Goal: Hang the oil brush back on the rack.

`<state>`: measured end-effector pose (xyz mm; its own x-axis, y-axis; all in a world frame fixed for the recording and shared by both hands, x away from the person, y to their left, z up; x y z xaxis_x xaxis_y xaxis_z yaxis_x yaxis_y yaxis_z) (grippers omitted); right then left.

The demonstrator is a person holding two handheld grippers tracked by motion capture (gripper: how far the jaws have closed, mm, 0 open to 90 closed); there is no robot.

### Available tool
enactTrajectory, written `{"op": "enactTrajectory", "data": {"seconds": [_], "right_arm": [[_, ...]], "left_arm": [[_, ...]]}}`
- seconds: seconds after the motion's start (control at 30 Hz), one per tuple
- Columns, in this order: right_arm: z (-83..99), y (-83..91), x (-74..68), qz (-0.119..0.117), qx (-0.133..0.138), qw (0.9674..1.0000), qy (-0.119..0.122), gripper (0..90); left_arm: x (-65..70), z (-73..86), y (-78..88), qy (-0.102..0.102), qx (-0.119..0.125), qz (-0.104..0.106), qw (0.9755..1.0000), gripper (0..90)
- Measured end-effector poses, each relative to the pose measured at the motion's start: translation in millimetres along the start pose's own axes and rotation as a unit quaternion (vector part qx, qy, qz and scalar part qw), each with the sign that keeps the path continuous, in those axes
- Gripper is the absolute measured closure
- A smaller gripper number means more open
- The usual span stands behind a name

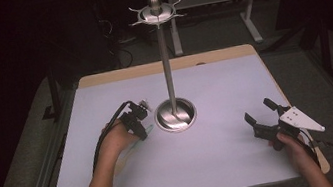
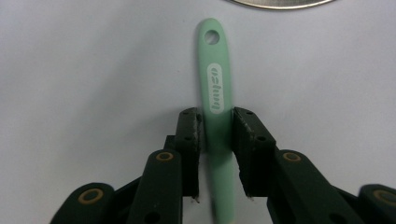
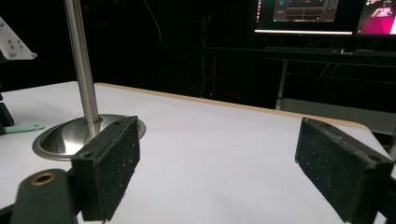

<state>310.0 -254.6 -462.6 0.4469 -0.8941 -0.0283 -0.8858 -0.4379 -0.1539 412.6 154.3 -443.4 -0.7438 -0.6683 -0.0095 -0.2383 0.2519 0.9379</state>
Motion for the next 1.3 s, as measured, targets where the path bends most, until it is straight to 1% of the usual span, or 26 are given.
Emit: {"op": "enactTrajectory", "data": {"seconds": [0.17, 0.4, 0.53, 0.57, 0.63, 0.7, 0.77, 0.83, 0.87, 0.9, 0.93, 0.97, 1.0, 1.1, 1.13, 1.17, 1.2, 1.23, 1.27, 1.3], "right_arm": [[0.0, 0.1, -0.2, 0.000, 0.000, 1.0000, 0.000, 13.3], [0.0, 0.0, -0.3, 0.000, 0.000, 1.0000, 0.000, 13.3], [0.0, 0.1, -0.2, 0.000, 0.000, 1.0000, 0.000, 13.3], [0.0, 0.1, -0.2, -0.001, 0.000, 1.0000, 0.000, 13.3], [0.0, 0.1, 0.0, 0.000, 0.000, 1.0000, 0.000, 13.4], [0.0, 0.1, -0.1, 0.000, 0.000, 1.0000, 0.000, 13.3], [0.0, 0.1, 0.0, 0.000, 0.000, 1.0000, -0.001, 13.3], [0.0, 0.1, 0.0, -0.001, 0.000, 1.0000, -0.001, 13.3], [0.0, 0.1, 0.1, -0.001, 0.000, 1.0000, -0.001, 13.3], [0.0, 0.2, 0.1, -0.001, 0.000, 1.0000, -0.001, 13.3], [-0.1, 0.3, 0.0, 0.000, 0.000, 1.0000, -0.002, 13.3], [-0.1, 0.3, 0.0, 0.000, 0.000, 1.0000, -0.002, 13.3], [-0.1, 0.3, 0.0, 0.000, 0.001, 1.0000, -0.001, 13.3], [-0.1, 0.3, 0.2, -0.001, 0.001, 1.0000, -0.001, 13.3], [-0.1, 0.3, 0.1, -0.001, 0.001, 1.0000, -0.001, 13.3], [-0.1, 0.3, 0.0, 0.000, 0.001, 1.0000, -0.002, 13.3], [-0.1, 0.3, 0.0, -0.001, 0.001, 1.0000, -0.001, 13.3], [-0.1, 0.3, 0.0, -0.001, 0.001, 1.0000, -0.001, 13.3], [-0.1, 0.3, 0.1, -0.001, 0.001, 1.0000, -0.002, 13.3], [-0.1, 0.3, 0.1, -0.001, 0.001, 1.0000, -0.001, 13.3]], "left_arm": [[0.5, -0.2, -0.4, 0.001, -0.001, -0.001, 1.0000, 75.3], [0.2, 0.8, -0.2, 0.009, 0.004, -0.001, 0.9999, 76.9], [0.0, 1.6, 0.6, 0.007, 0.005, 0.000, 1.0000, 77.2], [-0.8, 2.5, 0.5, 0.008, 0.012, 0.003, 0.9999, 77.3], [-2.0, 3.5, 1.0, 0.011, 0.016, 0.007, 0.9998, 77.3], [-3.0, 3.9, 1.5, 0.009, 0.016, 0.011, 0.9998, 77.4], [-4.2, 5.5, 2.2, 0.016, 0.025, 0.017, 0.9994, 77.5], [-4.7, 5.9, 2.2, 0.015, 0.028, 0.018, 0.9993, 77.5], [-5.8, 6.5, 3.1, 0.011, 0.025, 0.021, 0.9994, 77.5], [-6.5, 7.2, 4.2, 0.012, 0.027, 0.026, 0.9992, 77.5], [-6.5, 7.2, 4.2, 0.012, 0.027, 0.026, 0.9992, 77.5], [-5.9, 7.6, 4.4, 0.016, 0.030, 0.030, 0.9990, 77.5], [-7.1, 8.4, 5.5, 0.015, 0.035, 0.034, 0.9987, 77.5], [-8.3, 9.3, 8.1, 0.021, 0.041, 0.036, 0.9983, 77.6], [-9.6, 9.7, 9.9, 0.022, 0.045, 0.033, 0.9982, 77.5], [-10.3, 10.1, 12.1, 0.026, 0.052, 0.035, 0.9977, 77.5], [-11.9, 10.8, 17.1, 0.035, 0.070, 0.043, 0.9960, 77.6], [-11.9, 10.8, 17.1, 0.035, 0.070, 0.043, 0.9960, 77.5], [-13.4, 11.7, 22.3, 0.041, 0.090, 0.047, 0.9940, 77.5], [-14.5, 12.3, 24.9, 0.043, 0.099, 0.053, 0.9928, 77.5]]}}
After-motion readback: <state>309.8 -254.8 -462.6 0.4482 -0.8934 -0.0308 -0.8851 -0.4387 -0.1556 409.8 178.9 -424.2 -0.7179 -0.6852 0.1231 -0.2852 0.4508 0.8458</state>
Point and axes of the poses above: each handheld gripper's, and its own axes: y roughly backward along the jaws, z roughly out of its underside, x roughly to its right, the point moved 3 cm from there along -y, roughly forward along the jaws, and after that the axes turned 12 degrees about x, right-handed, at the moved point
